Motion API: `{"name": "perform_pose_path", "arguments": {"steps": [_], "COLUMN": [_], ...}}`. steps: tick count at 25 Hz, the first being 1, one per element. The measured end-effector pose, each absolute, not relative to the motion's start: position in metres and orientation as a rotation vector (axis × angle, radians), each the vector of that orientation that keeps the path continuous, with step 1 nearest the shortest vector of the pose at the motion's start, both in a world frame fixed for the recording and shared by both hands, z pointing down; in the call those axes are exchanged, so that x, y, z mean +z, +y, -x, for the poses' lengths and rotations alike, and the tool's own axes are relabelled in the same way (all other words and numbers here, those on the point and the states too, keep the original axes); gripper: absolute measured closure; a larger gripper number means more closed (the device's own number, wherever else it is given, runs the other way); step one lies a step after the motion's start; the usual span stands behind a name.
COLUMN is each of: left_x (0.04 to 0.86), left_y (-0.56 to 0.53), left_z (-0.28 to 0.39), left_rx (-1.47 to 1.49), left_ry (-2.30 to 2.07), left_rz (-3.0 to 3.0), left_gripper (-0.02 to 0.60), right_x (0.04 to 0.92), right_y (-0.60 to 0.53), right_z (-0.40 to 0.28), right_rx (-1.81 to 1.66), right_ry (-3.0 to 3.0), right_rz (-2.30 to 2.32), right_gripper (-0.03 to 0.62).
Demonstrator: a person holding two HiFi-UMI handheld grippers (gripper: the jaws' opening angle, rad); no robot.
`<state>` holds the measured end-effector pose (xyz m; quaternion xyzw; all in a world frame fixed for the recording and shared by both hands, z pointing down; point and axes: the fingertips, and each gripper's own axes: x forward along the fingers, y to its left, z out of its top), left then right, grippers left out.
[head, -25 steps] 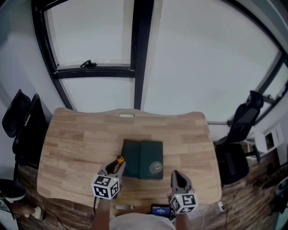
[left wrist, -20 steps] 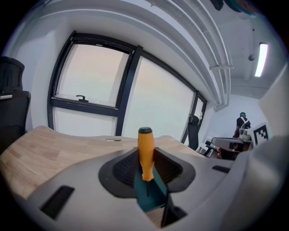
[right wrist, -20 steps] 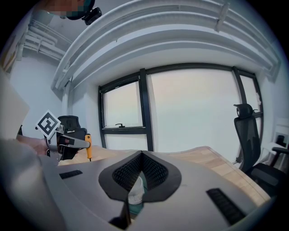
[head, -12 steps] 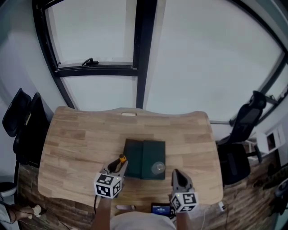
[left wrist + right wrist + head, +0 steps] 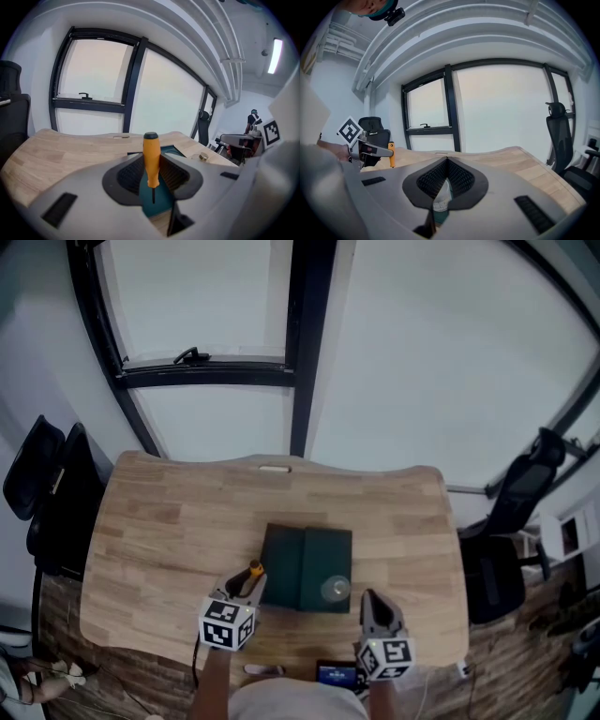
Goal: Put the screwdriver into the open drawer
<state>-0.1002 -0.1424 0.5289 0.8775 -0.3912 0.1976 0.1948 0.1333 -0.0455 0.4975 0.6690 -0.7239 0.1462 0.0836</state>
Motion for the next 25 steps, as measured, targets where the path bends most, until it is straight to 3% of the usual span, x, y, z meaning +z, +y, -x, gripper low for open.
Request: {"name": "perform_pose_path", "arguments": {"steps": [25], "left_x": [0.599], "left_y": [-0.144], "left_z": [0.094], "left_rx": [0.86], "left_ry": [-0.977], "left_rz": [-2.409], "left_gripper": [0.471], "right_x": [0.544], "right_y": [-0.065], "right_z": [-0.149], "right_rx": [0.554], "right_ry": [-2.075], "right_rz": [-1.977], "right_gripper": [0.597]}}
